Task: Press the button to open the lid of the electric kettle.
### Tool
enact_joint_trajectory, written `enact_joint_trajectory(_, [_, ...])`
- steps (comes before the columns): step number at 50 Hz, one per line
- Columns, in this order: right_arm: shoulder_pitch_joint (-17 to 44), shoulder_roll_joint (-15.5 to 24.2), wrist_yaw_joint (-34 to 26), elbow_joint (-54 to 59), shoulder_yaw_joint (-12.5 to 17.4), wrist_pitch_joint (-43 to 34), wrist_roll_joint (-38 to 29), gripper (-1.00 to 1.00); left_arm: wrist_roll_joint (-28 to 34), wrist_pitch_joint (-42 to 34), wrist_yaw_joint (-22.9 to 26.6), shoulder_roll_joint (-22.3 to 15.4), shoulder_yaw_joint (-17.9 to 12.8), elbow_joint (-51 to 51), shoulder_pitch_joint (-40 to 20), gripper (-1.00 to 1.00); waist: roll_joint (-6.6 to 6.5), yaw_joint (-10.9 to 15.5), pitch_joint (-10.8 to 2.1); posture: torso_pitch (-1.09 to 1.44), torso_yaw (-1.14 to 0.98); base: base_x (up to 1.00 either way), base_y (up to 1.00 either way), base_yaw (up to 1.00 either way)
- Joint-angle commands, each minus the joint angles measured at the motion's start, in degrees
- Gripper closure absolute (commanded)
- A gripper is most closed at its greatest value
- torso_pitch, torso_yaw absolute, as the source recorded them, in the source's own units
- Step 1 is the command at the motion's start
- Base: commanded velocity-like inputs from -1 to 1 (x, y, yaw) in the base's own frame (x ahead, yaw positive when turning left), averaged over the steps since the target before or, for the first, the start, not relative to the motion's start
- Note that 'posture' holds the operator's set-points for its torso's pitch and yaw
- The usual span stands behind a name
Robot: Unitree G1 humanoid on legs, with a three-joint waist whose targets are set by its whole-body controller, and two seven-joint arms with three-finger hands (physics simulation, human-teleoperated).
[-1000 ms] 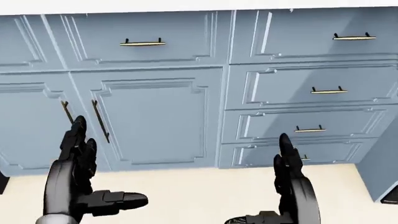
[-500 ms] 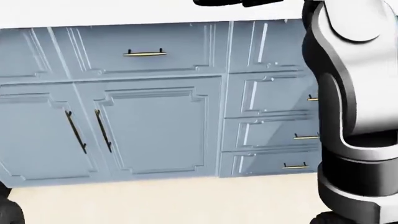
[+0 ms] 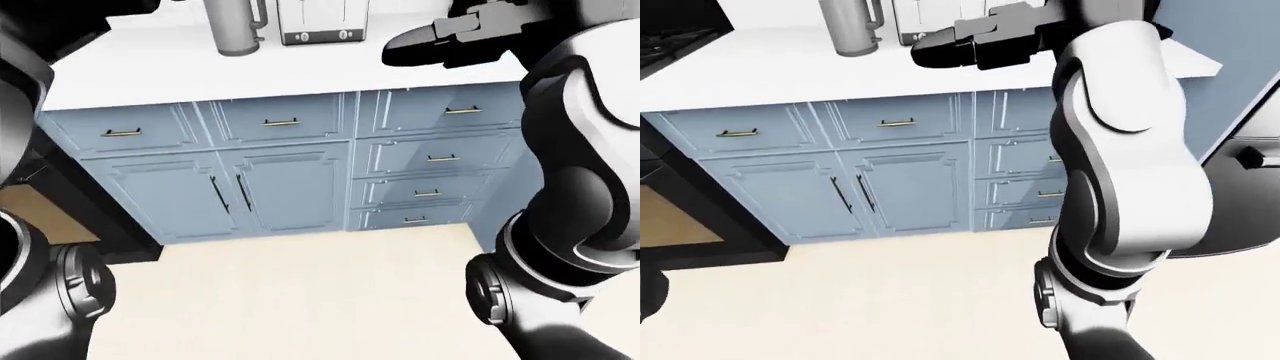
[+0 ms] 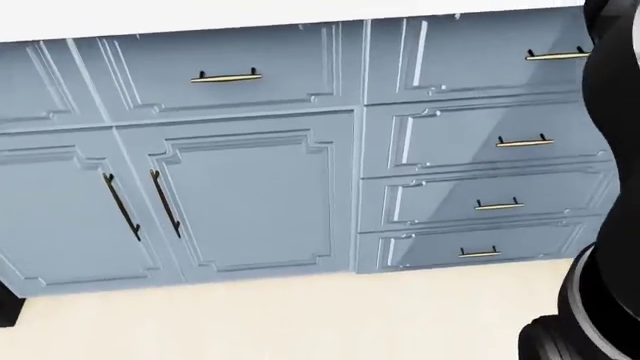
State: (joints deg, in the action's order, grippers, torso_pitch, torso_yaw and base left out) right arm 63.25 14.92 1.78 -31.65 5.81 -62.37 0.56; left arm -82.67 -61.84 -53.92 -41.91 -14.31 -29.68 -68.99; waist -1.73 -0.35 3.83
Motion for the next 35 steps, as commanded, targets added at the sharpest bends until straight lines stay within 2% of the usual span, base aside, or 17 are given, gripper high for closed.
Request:
enact_joint_trajectory(1, [1.50,0.00,0.55,-0.74,-0.64,2.38,-0.50,-1.00,-1.50,3.23,-2.03,-1.56,-0.39,-0.75,-1.81,-1.00,0.28,0.13,-1.63,0.00,0.00,0.00,0.12,0.00])
enact_joint_trajectory(2, [1.53,-0.11,0.40,-0.91,-0.61,2.22,-0.53,-1.00,-2.10,3.40,-2.71,-2.17,-0.26,-0.92,-1.97,-1.00,0.05,0.09,-1.67,0.00,0.00,0.01,0.27,0.00])
enact_joint_trajectory(3, [1.54,-0.10,0.31,-1.05,-0.57,2.02,-0.64,-1.00,-2.19,3.60,-2.80,-2.70,-0.12,-0.98,-1.83,-1.00,0.70,0.08,-1.41,0.00,0.00,0.00,0.30,0.00])
enact_joint_trajectory(6, [1.96,0.02,0.11,-1.61,-0.19,1.18,-0.74,-1.00,-0.21,4.03,-2.22,-3.42,0.41,-0.49,-1.18,-1.00,1.79,0.30,-2.05,0.00,0.00,0.00,0.41,0.00])
enact_joint_trajectory(9, [1.70,0.01,0.09,-1.23,-0.08,2.18,-0.98,-1.00,0.44,3.72,-0.92,-3.22,0.30,-0.04,-0.41,-1.00,1.14,0.32,-1.34,0.00,0.00,0.00,0.46,0.00])
enact_joint_trajectory(12, [1.32,-0.15,0.00,-0.75,0.03,3.06,-0.85,-1.00,3.01,3.61,-0.92,-3.10,0.14,0.37,0.05,-1.00,-1.32,-0.24,-0.63,0.00,0.00,0.00,0.47,0.00])
enact_joint_trajectory(13, [1.34,-0.10,-0.03,-0.94,0.00,2.87,-0.83,-1.00,3.17,3.28,-0.88,-3.09,0.11,0.50,0.11,-1.00,-3.14,-0.51,-1.17,0.00,0.00,0.01,0.48,0.00])
enact_joint_trajectory(14, [1.44,-0.19,0.04,-1.29,0.10,2.69,-0.76,-1.00,2.32,3.10,0.02,-2.65,-0.07,0.41,0.62,-1.00,-6.45,-0.50,-2.09,0.00,0.00,0.01,0.47,0.00])
enact_joint_trajectory(15, [1.50,-0.22,-0.01,-1.58,-0.08,2.65,-0.70,-1.00,3.25,2.66,0.55,-2.72,0.45,0.01,1.00,-1.00,-3.81,-0.25,-1.12,0.00,0.00,0.00,0.48,0.00])
enact_joint_trajectory(16, [1.42,-0.24,-0.04,-1.46,-0.13,2.75,-0.68,-1.00,3.86,2.47,1.03,-2.68,0.24,0.17,1.19,-1.00,-4.02,-0.51,-0.77,0.00,0.00,0.00,0.46,0.00])
enact_joint_trajectory(20, [1.55,-0.61,0.29,-1.33,0.15,3.04,-0.62,-1.00,5.12,1.11,2.44,-1.79,0.71,-0.33,2.70,-1.00,-1.30,-0.47,-1.13,0.00,0.00,0.00,0.44,0.00])
enact_joint_trajectory(21, [1.49,-0.59,0.29,-1.24,0.17,3.12,-0.48,-1.00,4.79,0.86,2.86,-1.09,0.61,-0.68,2.55,-1.00,-0.63,-0.51,-0.10,0.00,0.00,0.00,0.02,0.00])
enact_joint_trajectory(23, [1.07,-0.54,0.31,-0.89,0.07,3.60,-0.38,-1.00,5.56,-0.60,2.72,-1.80,0.74,-2.14,1.85,-1.00,-1.44,-0.77,0.11,0.00,0.00,0.00,0.00,0.00])
enact_joint_trajectory(29, [1.24,-0.17,-0.13,-1.36,0.08,3.11,-0.09,-1.00,4.95,-0.48,0.62,-0.81,-0.61,-1.63,0.67,-1.00,-0.87,-1.18,0.91,0.00,0.00,0.00,0.00,0.00])
enact_joint_trajectory(30, [1.45,-0.08,-0.12,-1.54,0.10,2.79,-0.08,-1.00,4.31,-0.28,0.00,-0.79,-0.60,-1.80,0.42,-1.00,-1.03,-0.91,-0.53,0.00,0.00,0.09,0.05,0.00])
enact_joint_trajectory(32, [1.42,-0.14,-0.08,-1.60,-0.19,2.83,-0.13,-1.00,4.30,0.20,-0.02,-0.89,-0.33,-1.85,0.53,-1.00,-0.32,-0.72,-1.04,0.00,0.00,0.15,0.12,0.00])
enact_joint_trajectory(35, [1.19,-0.07,-0.33,-1.35,-0.07,3.39,-0.15,-1.00,4.65,0.69,0.33,-0.83,0.01,-1.81,0.67,-1.00,2.22,-0.06,0.42,0.00,0.00,0.30,0.29,0.00])
